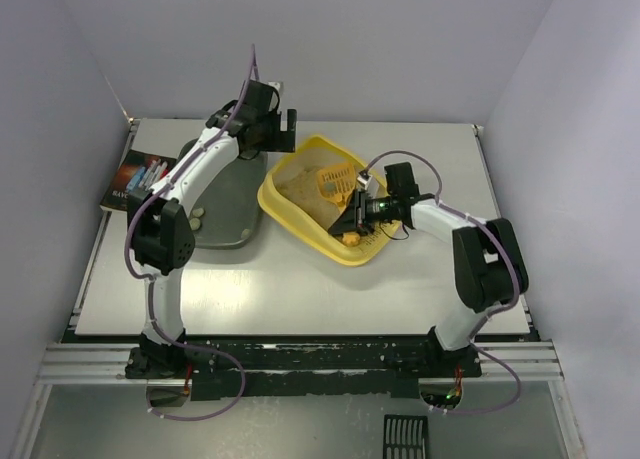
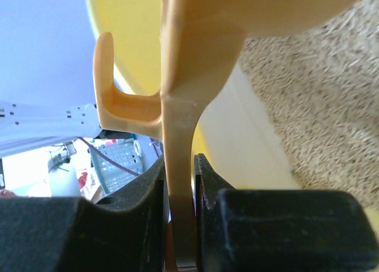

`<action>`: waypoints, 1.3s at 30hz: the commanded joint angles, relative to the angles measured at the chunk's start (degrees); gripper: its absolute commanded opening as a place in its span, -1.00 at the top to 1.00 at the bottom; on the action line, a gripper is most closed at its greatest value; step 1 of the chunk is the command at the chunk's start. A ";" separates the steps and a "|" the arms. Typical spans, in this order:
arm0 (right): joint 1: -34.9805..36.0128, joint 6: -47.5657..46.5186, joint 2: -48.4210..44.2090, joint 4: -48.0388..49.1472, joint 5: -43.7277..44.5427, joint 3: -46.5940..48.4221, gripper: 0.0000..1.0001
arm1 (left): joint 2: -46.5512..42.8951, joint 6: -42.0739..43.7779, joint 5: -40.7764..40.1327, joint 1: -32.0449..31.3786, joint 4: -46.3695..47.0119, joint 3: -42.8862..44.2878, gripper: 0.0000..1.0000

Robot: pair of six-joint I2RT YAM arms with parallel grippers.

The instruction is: Clean the litter box

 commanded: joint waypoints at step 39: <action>4.13 50.52 -0.50 110.83 1.07 -32.51 1.00 | -44.78 9.99 1.44 14.52 -7.92 -41.42 -0.97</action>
